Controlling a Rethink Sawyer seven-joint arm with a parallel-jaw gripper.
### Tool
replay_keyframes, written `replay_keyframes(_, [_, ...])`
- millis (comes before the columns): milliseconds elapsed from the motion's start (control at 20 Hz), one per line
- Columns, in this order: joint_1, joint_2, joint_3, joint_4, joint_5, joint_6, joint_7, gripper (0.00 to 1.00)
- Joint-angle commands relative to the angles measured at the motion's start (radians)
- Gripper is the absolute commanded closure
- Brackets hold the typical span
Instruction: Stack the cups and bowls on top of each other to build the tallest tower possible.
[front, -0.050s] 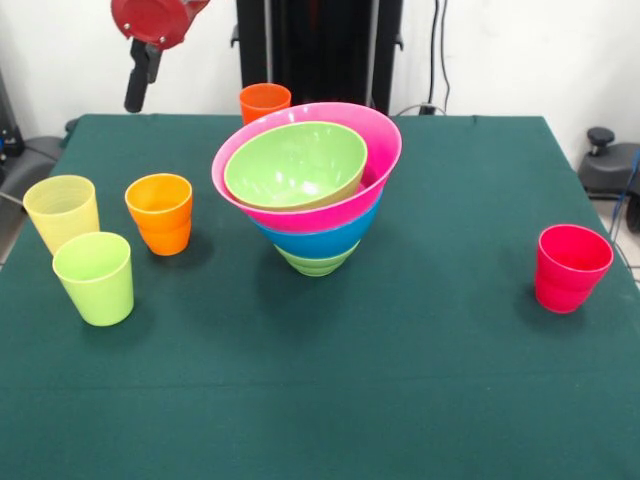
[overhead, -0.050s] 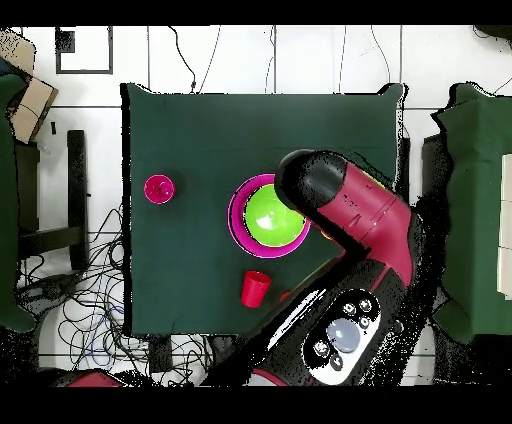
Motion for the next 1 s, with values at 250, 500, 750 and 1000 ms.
replay_keyframes(250, [-0.068,-0.004,0.212,0.052,-0.129,-0.085,-0.139,0.0])
replay_keyframes(500, [-0.098,-0.003,0.243,0.041,-0.161,-0.116,-0.146,0.0])
replay_keyframes(750, [-0.115,-0.001,0.266,0.038,-0.191,-0.141,-0.135,0.0])
replay_keyframes(1000, [-0.136,-0.011,0.294,0.051,-0.226,-0.174,-0.13,0.0])
